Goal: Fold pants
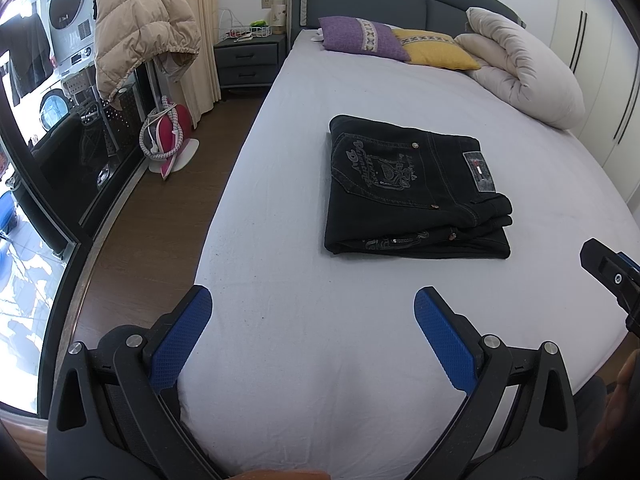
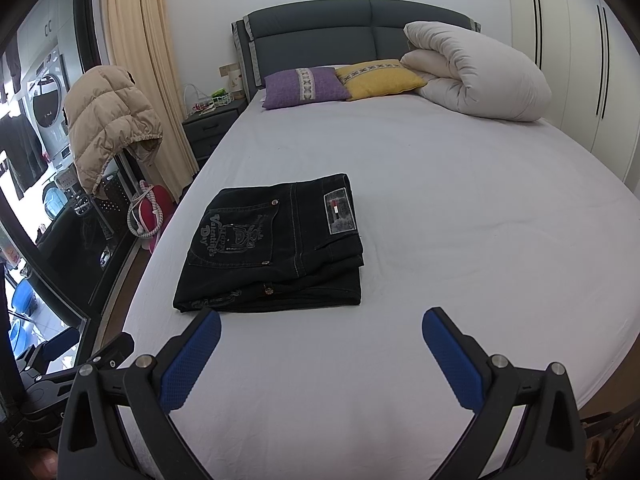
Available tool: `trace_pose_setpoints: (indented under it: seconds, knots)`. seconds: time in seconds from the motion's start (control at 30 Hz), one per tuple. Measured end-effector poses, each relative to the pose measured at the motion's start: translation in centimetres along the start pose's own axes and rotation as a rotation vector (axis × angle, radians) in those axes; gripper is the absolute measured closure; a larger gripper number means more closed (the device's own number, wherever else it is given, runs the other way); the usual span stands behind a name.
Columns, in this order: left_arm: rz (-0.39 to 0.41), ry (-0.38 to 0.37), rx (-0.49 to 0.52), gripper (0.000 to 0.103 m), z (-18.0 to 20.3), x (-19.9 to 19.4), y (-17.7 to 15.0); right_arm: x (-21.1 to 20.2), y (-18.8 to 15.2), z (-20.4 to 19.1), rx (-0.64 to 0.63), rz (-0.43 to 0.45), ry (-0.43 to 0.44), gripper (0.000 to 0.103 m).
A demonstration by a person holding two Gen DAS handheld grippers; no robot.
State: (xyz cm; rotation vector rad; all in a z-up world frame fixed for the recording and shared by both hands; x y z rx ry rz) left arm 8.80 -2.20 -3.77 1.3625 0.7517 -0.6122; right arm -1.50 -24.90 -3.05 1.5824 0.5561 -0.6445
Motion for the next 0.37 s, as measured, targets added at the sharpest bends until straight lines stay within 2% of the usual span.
trace_pose_setpoints:
  seconds: [0.37]
  knots:
    - [0.012,0.011,0.014,0.000,-0.22,-0.16,-0.33,0.10,0.02,0.00,0.000,-0.002,0.003,0.000]
Point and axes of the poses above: each gripper's, at about its wrist camera, not at the fingertips, and x roughly the way its jaws point, z to its right, y to its top, the point moved 6 cm from there along x, roughly the way its jaws point
